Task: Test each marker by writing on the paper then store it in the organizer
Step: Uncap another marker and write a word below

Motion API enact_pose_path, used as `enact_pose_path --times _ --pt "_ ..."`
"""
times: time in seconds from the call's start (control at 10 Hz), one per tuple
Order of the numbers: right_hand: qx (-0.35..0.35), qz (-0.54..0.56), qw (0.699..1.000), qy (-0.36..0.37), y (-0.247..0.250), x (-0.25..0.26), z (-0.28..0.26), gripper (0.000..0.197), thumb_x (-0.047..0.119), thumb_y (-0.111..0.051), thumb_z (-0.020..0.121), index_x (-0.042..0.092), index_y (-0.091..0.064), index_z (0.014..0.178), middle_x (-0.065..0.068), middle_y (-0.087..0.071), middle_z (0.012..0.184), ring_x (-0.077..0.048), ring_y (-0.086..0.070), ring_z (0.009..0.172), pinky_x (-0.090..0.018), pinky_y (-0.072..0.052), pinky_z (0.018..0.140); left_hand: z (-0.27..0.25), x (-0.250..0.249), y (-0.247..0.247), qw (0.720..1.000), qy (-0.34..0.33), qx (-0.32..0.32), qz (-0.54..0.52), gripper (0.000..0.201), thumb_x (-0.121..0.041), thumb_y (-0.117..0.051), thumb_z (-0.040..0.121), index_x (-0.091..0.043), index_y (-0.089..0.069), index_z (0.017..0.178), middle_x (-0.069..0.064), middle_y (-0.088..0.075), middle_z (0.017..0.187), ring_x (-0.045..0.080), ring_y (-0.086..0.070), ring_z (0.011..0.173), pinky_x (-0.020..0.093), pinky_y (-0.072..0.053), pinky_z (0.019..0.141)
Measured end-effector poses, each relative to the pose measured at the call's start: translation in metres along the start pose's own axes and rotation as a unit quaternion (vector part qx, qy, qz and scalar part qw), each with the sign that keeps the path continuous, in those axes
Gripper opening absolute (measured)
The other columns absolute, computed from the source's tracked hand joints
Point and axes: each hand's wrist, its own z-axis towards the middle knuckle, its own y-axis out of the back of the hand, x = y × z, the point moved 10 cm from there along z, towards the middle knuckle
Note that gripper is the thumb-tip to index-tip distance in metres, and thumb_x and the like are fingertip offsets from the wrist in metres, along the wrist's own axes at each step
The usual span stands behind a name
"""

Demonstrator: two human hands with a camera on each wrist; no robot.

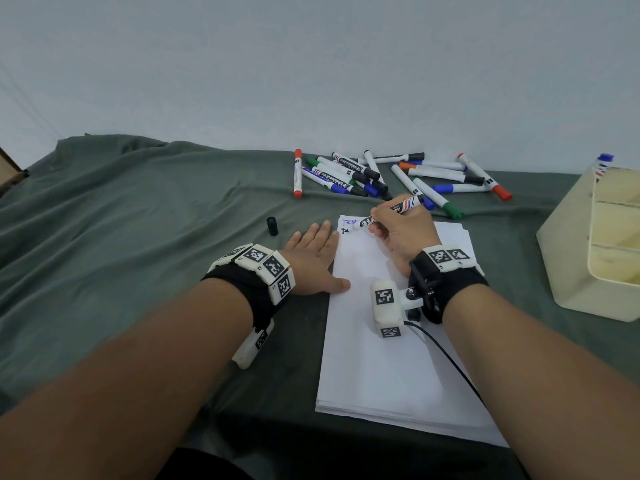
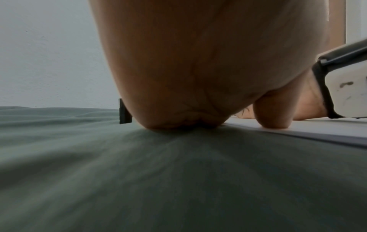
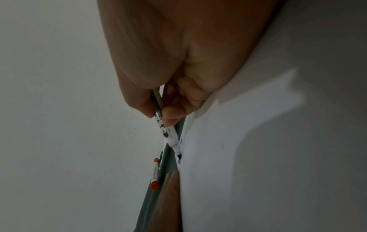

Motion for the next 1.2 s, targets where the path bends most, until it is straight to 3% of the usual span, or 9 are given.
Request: enact_pose_path --times 0.1,0.2,0.3,0.6,0.8,1.0,1.1,1.2 --pt "-0.009 0.002 1.0 0.008 0.001 0.002 -0.001 0.013 0.014 -0.071 0.078 0.003 -0.069 0.085 -0.007 -0.067 0.063 -0.016 -0.062 0.057 -0.026 -0.052 0.059 0.0 0.0 0.0 1.0 0.0 0.002 0.0 0.098 -0.064 -0.041 0.094 -0.016 0.02 0.153 0.002 0.032 0.158 0.018 0.027 0.146 0.04 0.011 0.121" --pt "-0.008 -0.015 1.0 0.002 0.003 0.0 0.0 0.022 0.01 -0.071 0.083 -0.009 -0.068 0.095 -0.007 -0.068 0.063 -0.014 -0.063 0.057 -0.023 -0.052 0.058 0.001 0.001 -0.001 1.0 0.001 0.002 0.0 0.098 -0.064 -0.041 0.093 -0.016 0.021 0.153 0.002 0.032 0.158 0.018 0.027 0.146 0.04 0.011 0.121" --pt "-0.017 -0.033 0.999 0.004 0.005 0.001 0.0 0.025 0.01 -0.07 0.082 -0.011 -0.067 0.097 -0.006 -0.068 0.061 -0.011 -0.062 0.053 -0.019 -0.049 0.051 0.002 0.001 -0.001 1.0 0.0 0.0 0.001 0.099 -0.064 -0.041 0.093 -0.016 0.021 0.153 0.002 0.032 0.158 0.018 0.027 0.146 0.041 0.011 0.121" --pt "-0.045 -0.066 0.997 0.016 0.012 0.003 0.0 0.019 0.015 -0.069 0.081 -0.003 -0.071 0.087 -0.003 -0.069 0.058 -0.008 -0.061 0.05 -0.017 -0.047 0.049 0.005 0.003 -0.003 1.0 -0.003 0.002 0.002 0.1 -0.067 -0.04 0.092 -0.017 0.022 0.153 0.002 0.033 0.158 0.018 0.027 0.146 0.039 0.012 0.12" --pt "-0.047 -0.064 0.997 0.001 0.012 0.002 -0.001 0.027 0.02 -0.068 0.072 -0.003 -0.069 0.086 -0.003 -0.067 0.058 -0.011 -0.059 0.052 -0.023 -0.046 0.051 0.006 0.004 -0.004 1.0 -0.006 0.005 -0.001 0.101 -0.067 -0.04 0.092 -0.018 0.022 0.153 0.001 0.033 0.158 0.018 0.028 0.146 0.04 0.012 0.121" --pt "-0.063 -0.062 0.996 -0.003 0.016 0.003 -0.003 0.01 0.018 -0.067 0.078 0.012 -0.072 0.07 -0.002 -0.067 0.057 -0.009 -0.057 0.049 -0.022 -0.044 0.05 0.009 0.005 -0.005 1.0 -0.007 0.002 -0.001 0.101 -0.068 -0.04 0.091 -0.018 0.022 0.152 0.001 0.033 0.158 0.018 0.028 0.146 0.039 0.013 0.12" --pt "-0.064 -0.071 0.995 -0.002 0.015 0.005 -0.005 0.011 0.016 -0.066 0.078 0.006 -0.071 0.078 0.0 -0.066 0.057 -0.008 -0.057 0.05 -0.021 -0.045 0.05 0.01 0.006 -0.005 1.0 -0.006 0.003 0.0 0.102 -0.069 -0.04 0.091 -0.018 0.023 0.152 0.001 0.034 0.158 0.018 0.028 0.146 0.039 0.013 0.12" --pt "-0.053 -0.063 0.997 -0.008 0.013 0.007 -0.007 0.005 0.014 -0.064 0.074 0.016 -0.064 0.069 -0.002 -0.062 0.058 -0.016 -0.054 0.057 -0.03 -0.041 0.055 0.01 0.006 -0.005 1.0 -0.003 0.0 0.001 0.101 -0.069 -0.04 0.091 -0.018 0.022 0.152 0.001 0.033 0.158 0.018 0.027 0.146 0.039 0.012 0.12"
